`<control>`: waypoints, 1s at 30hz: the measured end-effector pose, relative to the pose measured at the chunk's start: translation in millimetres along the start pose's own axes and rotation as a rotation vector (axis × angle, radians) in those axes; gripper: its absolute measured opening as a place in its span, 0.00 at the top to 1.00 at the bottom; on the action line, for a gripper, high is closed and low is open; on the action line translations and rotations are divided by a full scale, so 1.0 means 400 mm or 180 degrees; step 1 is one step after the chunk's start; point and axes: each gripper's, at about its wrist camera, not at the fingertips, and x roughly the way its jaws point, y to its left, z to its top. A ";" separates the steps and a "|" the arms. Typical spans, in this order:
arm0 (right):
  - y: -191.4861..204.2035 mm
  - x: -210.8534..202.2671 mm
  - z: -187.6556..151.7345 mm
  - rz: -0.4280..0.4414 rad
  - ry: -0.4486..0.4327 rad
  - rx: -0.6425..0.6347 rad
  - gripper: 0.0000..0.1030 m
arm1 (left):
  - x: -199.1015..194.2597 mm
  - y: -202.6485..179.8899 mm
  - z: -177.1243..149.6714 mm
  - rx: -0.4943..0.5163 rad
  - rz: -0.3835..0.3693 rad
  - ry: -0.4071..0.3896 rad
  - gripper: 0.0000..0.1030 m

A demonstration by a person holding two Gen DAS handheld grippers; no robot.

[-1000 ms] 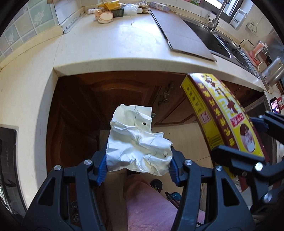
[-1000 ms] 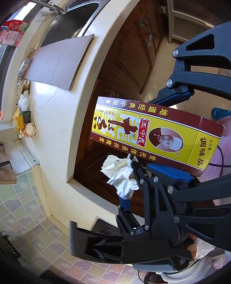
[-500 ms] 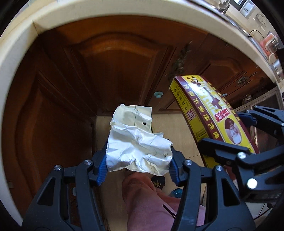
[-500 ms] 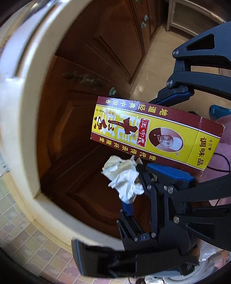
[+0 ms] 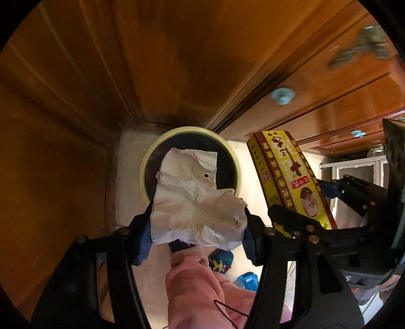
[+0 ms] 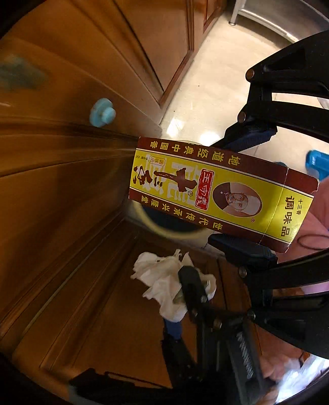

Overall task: Collect trash
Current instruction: 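Lower both items over the trash bin and open both tools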

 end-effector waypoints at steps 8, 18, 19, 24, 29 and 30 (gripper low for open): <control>-0.046 0.185 0.044 0.0133 0.0170 0.0052 0.29 | 0.128 0.038 0.031 -0.0044 0.0067 0.0205 0.24; -0.054 0.221 0.019 0.0065 0.0186 0.0185 0.20 | 0.139 0.042 0.023 -0.0071 0.0089 0.0218 0.15; -0.056 0.212 0.015 0.0037 0.0167 0.0201 0.20 | 0.129 0.039 0.020 -0.0064 0.0082 0.0196 0.15; -0.069 0.127 -0.005 -0.0037 0.0071 0.0292 0.20 | 0.043 -0.003 0.015 -0.0039 0.0047 0.0054 0.15; -0.064 -0.014 -0.037 -0.0083 -0.0099 0.0369 0.20 | -0.096 -0.065 0.008 0.0003 -0.0004 -0.0093 0.15; -0.066 -0.038 -0.046 -0.0084 -0.0132 0.0387 0.20 | -0.127 -0.077 0.005 0.0011 -0.0012 -0.0129 0.15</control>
